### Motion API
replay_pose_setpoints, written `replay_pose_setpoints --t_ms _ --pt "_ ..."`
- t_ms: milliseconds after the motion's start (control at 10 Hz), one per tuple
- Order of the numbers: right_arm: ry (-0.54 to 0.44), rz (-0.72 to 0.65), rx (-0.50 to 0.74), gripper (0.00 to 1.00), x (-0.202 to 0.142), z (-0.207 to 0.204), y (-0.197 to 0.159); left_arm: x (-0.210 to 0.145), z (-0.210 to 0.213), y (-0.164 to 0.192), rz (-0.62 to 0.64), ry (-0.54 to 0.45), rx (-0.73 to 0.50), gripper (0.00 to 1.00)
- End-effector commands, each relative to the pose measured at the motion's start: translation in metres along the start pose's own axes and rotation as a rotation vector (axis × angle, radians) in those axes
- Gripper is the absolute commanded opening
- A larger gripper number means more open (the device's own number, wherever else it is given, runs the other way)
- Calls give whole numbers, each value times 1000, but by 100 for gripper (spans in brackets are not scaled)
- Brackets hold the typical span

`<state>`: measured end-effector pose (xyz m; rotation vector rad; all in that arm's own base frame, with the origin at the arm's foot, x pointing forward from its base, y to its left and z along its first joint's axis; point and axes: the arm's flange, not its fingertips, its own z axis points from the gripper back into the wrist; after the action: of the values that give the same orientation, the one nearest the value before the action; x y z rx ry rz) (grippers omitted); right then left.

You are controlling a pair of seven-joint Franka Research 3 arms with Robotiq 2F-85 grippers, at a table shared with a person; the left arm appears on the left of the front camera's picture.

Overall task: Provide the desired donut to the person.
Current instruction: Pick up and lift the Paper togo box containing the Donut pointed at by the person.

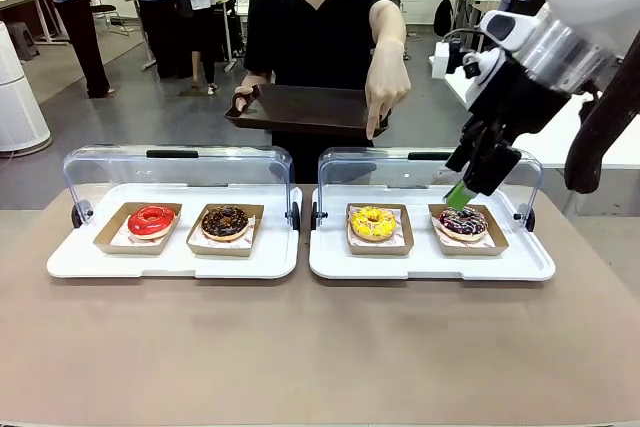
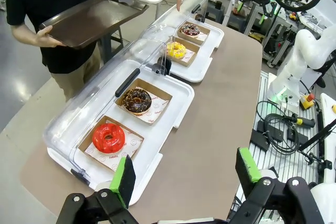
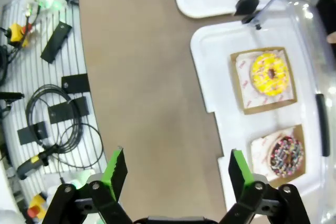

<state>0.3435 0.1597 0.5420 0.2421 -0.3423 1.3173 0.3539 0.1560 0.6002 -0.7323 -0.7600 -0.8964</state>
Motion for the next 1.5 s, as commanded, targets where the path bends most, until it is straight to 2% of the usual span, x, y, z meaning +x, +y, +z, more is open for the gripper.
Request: replay_pose_setpoints --t_ms 0,100,900,1000,1200,1400 --pt "-9 -47 20 100 -5 2 5 -1 2 -1 -7 7 -5 100" --pt "0 0 0 100 0 0 0 -1 2 -1 -7 7 -5 100" --pt "-15 3 15 100 -1 2 1 -1 2 -1 -7 7 -5 100" --pt "60 75 -45 100 15 -17 12 -1 2 -1 -7 7 -5 100" --pt "138 251 -24 100 33 -66 8 -1 2 -1 -7 7 -5 100" --pt "195 285 5 100 32 -107 -4 -1 2 -1 -7 7 -5 100"
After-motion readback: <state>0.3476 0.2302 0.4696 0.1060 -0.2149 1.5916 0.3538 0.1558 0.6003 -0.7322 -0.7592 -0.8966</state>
